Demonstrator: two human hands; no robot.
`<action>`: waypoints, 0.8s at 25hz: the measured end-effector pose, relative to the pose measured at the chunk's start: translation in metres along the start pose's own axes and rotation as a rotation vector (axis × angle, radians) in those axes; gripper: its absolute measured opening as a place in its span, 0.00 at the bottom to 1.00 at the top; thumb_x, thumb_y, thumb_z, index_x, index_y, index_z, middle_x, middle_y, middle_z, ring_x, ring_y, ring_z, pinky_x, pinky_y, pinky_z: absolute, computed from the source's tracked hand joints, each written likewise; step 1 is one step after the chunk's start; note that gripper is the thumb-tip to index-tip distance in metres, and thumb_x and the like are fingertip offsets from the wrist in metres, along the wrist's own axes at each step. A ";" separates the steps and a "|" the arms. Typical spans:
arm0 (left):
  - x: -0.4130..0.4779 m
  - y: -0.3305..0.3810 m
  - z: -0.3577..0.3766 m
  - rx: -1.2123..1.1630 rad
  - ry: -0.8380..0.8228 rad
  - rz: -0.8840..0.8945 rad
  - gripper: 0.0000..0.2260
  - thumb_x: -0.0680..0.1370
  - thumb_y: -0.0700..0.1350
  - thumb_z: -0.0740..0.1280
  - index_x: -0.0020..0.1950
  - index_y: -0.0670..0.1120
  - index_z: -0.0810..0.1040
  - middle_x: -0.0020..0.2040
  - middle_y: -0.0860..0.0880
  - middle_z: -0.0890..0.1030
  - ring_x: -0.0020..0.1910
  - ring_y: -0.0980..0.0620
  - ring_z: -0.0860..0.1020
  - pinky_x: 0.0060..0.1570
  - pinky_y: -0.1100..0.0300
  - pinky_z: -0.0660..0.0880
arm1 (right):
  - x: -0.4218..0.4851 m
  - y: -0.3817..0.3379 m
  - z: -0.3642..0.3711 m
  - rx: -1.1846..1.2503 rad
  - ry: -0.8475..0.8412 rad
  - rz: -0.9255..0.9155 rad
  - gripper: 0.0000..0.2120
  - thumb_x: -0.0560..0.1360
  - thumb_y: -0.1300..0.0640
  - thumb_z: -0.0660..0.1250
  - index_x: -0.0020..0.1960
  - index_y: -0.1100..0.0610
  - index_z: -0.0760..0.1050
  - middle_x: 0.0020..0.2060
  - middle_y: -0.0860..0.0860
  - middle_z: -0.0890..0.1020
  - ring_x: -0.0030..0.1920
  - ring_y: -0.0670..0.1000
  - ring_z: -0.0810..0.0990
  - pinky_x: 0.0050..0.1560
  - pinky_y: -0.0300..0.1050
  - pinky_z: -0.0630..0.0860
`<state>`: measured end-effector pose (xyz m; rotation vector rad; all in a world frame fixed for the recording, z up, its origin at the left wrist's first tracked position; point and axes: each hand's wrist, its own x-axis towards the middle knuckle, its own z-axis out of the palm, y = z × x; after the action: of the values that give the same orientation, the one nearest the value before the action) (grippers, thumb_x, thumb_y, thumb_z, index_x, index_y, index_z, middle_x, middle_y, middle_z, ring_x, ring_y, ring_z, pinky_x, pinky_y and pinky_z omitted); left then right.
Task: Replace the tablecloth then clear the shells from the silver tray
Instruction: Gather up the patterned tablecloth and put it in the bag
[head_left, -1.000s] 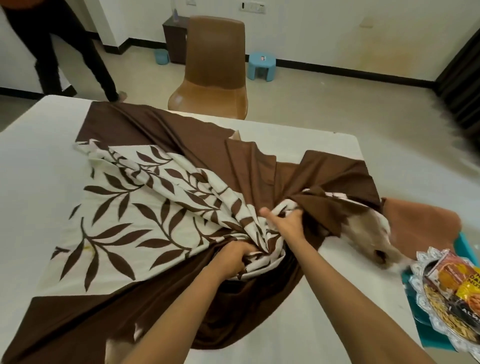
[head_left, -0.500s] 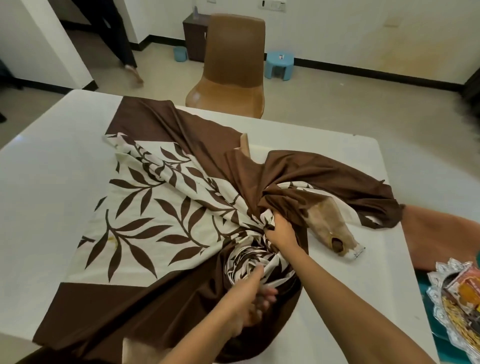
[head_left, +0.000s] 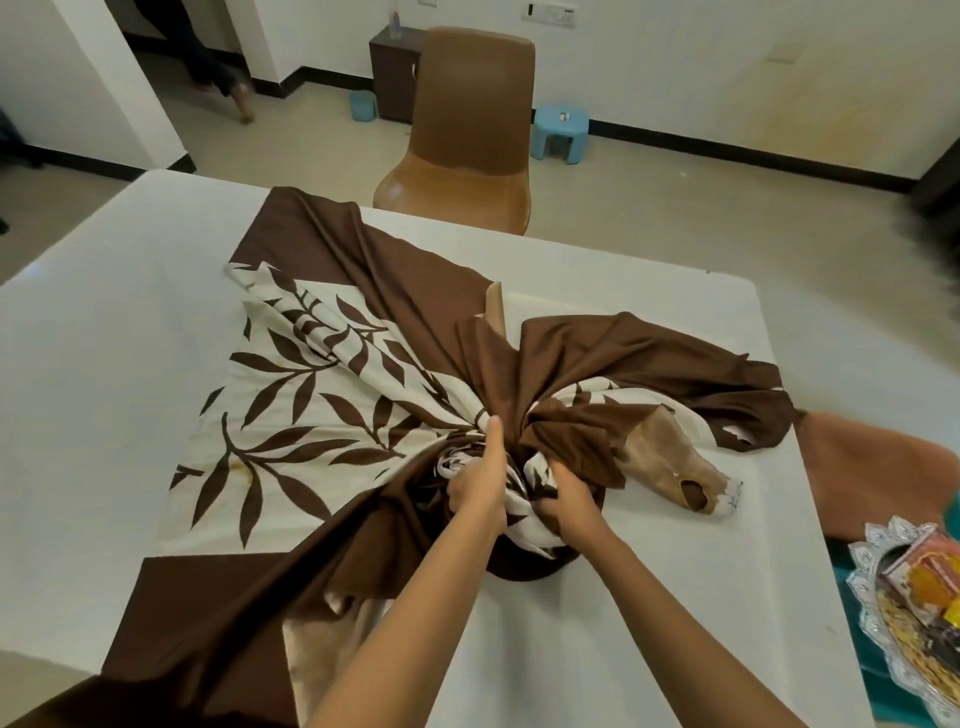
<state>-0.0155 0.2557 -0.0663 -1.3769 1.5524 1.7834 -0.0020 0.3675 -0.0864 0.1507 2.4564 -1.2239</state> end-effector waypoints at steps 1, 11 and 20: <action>-0.002 0.004 0.003 0.067 -0.011 0.020 0.55 0.59 0.77 0.64 0.72 0.39 0.64 0.67 0.42 0.69 0.64 0.42 0.70 0.63 0.49 0.71 | -0.011 -0.001 0.005 0.053 -0.038 -0.016 0.18 0.77 0.68 0.62 0.66 0.61 0.68 0.56 0.51 0.74 0.58 0.48 0.73 0.58 0.29 0.66; 0.017 -0.019 0.023 0.863 0.398 0.468 0.32 0.68 0.52 0.73 0.66 0.42 0.65 0.66 0.42 0.69 0.64 0.41 0.69 0.62 0.51 0.66 | -0.050 0.037 0.030 0.330 0.125 -0.006 0.28 0.64 0.47 0.75 0.61 0.47 0.70 0.58 0.45 0.74 0.57 0.46 0.75 0.57 0.39 0.75; 0.033 -0.021 0.002 1.125 0.193 0.797 0.28 0.70 0.46 0.71 0.69 0.45 0.66 0.70 0.46 0.67 0.71 0.46 0.63 0.70 0.53 0.59 | 0.007 0.028 0.004 0.590 0.674 0.506 0.34 0.76 0.40 0.62 0.70 0.62 0.59 0.63 0.61 0.74 0.60 0.62 0.74 0.60 0.57 0.73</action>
<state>-0.0138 0.2544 -0.1050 -0.3681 2.7842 0.6757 0.0003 0.3808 -0.1122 1.4492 2.1979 -1.7930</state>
